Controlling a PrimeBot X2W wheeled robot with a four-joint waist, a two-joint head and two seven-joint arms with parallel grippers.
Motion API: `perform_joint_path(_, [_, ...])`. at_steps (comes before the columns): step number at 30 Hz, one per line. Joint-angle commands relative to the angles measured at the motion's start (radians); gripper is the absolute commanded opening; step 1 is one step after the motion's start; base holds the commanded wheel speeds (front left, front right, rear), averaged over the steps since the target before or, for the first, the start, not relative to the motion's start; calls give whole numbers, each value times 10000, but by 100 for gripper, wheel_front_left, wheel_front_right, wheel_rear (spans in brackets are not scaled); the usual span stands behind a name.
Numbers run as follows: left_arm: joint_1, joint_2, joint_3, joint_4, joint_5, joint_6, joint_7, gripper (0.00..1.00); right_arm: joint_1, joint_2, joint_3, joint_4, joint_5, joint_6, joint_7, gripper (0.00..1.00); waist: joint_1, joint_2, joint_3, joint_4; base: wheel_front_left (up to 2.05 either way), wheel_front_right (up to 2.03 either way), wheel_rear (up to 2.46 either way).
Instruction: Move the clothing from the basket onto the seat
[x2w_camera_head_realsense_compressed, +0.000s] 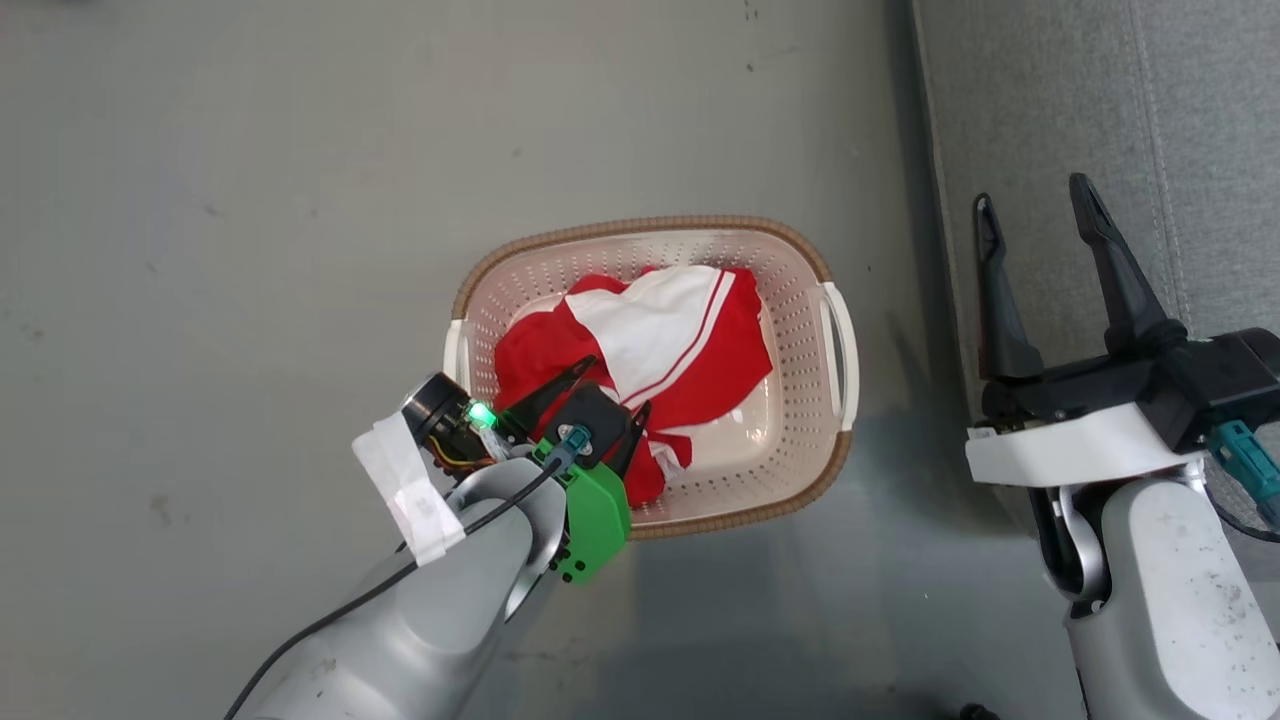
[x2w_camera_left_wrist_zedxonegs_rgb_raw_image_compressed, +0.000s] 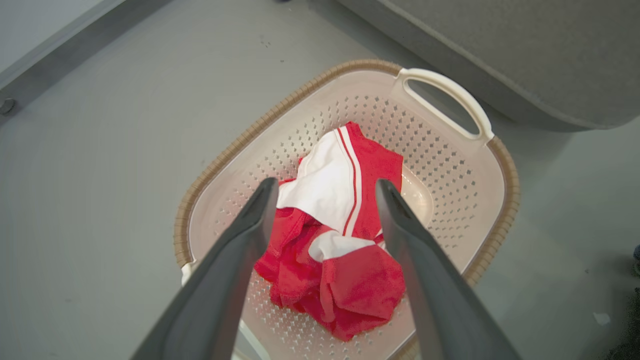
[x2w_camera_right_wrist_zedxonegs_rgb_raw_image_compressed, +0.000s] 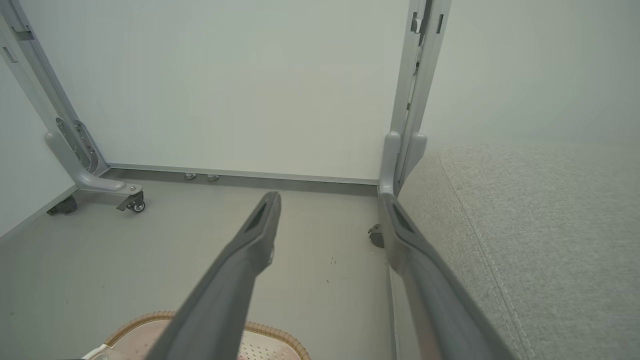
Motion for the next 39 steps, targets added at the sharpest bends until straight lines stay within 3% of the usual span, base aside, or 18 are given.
perform_joint_path(1, [-369, 72, -146, 254, -176, -12, 94, 100, -270, 11, 70, 1, 78, 1, -98, 100, -2, 0, 1553, -686, 0, 0, 0])
perform_joint_path(6, [-904, 72, -598, 1263, -606, -118, 456, 100, -495, 66, 233, 158, 249, 1, -162, 100, -2, 0, 2057, -1032, 0, 0, 0])
perform_joint_path(17, [-2016, 73, -1011, 3055, -962, 241, 1029, 100, -708, 145, 342, -128, 514, 1, -177, 100, -2, 0, 2954, -1456, 0, 0, 0])
perform_joint_path(24, [-2452, 72, -1486, 3516, -867, 48, 1470, 100, -756, 165, 425, -184, 616, 1, -177, 100, -2, 0, 3211, -1577, 0, 0, 0])
perform_joint_path(25, [-2446, 73, -1576, 3597, -861, -29, 1687, 89, -771, 169, 432, -181, 629, 1, -178, 100, -2, 0, 3231, -1592, 0, 0, 0])
perform_joint_path(26, [-2458, 72, -1683, 3665, -792, -39, 1841, 31, -774, 168, 438, -171, 624, 1, -178, 100, -2, 0, 3239, -1605, 0, 0, 0])
perform_joint_path(27, [-2519, 67, -1793, 3725, -736, -57, 1993, 0, -787, 167, 439, -156, 629, 1, -178, 100, -2, 0, 3242, -1617, 0, 0, 0])
perform_joint_path(33, [-2589, 67, -2163, 3837, -599, 68, 2223, 0, -776, 163, 344, -104, 604, 1, -174, 100, -2, 0, 3068, -1614, 0, 0, 0])
perform_joint_path(39, [-2057, 66, -1755, 3388, -1422, 125, 1443, 0, -491, 122, 310, 81, 540, 1, -174, 100, -2, 0, 2306, -1391, 0, 0, 0])
